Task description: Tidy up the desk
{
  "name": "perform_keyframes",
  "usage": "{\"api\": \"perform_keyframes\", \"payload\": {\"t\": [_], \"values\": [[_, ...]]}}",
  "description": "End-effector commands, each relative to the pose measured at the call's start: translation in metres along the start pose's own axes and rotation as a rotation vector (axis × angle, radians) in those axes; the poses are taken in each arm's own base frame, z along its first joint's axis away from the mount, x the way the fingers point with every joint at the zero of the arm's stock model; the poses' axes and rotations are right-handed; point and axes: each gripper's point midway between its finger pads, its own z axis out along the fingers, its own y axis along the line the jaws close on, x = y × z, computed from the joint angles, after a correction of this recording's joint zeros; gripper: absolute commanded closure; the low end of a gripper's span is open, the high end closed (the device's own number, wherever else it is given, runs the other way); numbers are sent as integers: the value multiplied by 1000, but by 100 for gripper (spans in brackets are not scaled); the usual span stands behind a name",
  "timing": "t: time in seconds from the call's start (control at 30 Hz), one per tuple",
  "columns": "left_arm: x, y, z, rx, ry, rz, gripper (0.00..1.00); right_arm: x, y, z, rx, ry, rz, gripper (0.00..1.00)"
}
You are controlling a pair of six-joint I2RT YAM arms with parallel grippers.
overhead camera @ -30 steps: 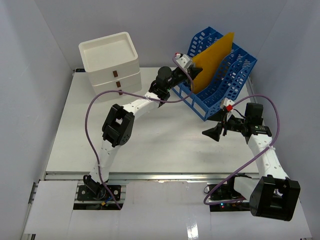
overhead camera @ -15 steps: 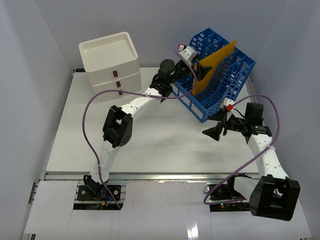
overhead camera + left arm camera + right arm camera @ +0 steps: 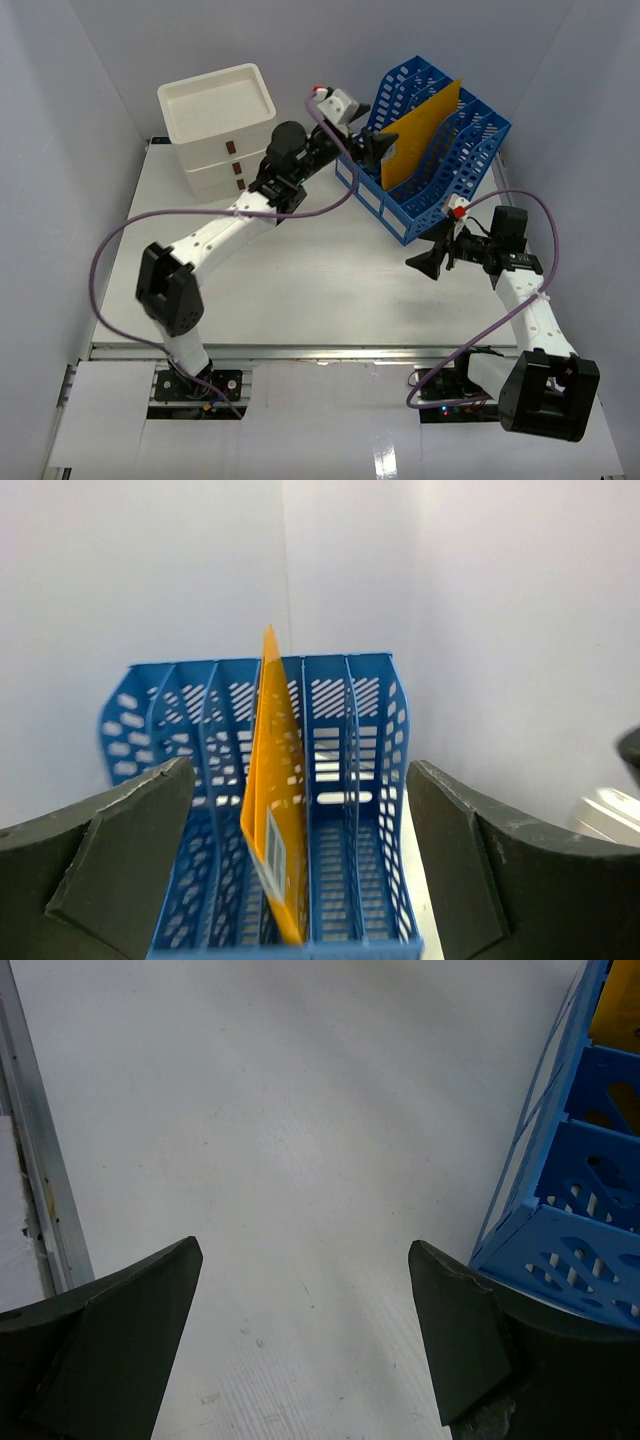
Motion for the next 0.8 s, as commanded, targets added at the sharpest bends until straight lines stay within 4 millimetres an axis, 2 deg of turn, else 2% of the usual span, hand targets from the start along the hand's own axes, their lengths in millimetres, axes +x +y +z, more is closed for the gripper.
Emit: {"api": "perform_keyframes", "payload": {"t": [0.0, 0.03, 0.1, 0.13, 0.2, 0.27, 0.3, 0.37, 0.43, 0.47, 0.6, 0.7, 0.77], "values": [[-38, -4, -54, -64, -12, 17, 2, -7, -8, -3, 45, -13, 29, 10], [-27, -6, -65, -73, 24, 3, 2, -9, -9, -4, 49, -14, 37, 10], [-31, -10, -93, -105, 51, -26, 2, -12, -12, -6, 61, -12, 54, 10], [-15, -13, -108, -118, 95, -67, 2, -12, -14, -7, 66, -10, 63, 10], [-2, -18, -137, -147, 152, -126, 2, -13, -20, -8, 92, 4, 94, 10], [-11, -26, -169, -169, 150, -158, 2, -9, -29, -10, 149, 35, 140, 10], [-7, -29, -184, -179, 167, -183, 2, -8, -33, -11, 172, 48, 162, 10], [18, -35, -212, -210, 233, -237, 2, -6, -43, -15, 232, 73, 184, 10], [17, -42, -242, -232, 227, -270, 2, -8, -48, -19, 273, 84, 178, 10], [31, -43, -247, -240, 263, -288, 2, -10, -48, -20, 277, 81, 158, 10], [38, -52, -282, -259, 267, -329, 2, -16, -48, -30, 335, 71, 55, 10], [45, -54, -294, -271, 284, -330, 2, -18, -58, -37, 436, 52, 93, 10], [53, -55, -298, -269, 307, -326, 2, -13, -61, -38, 461, 59, 112, 10]]}}
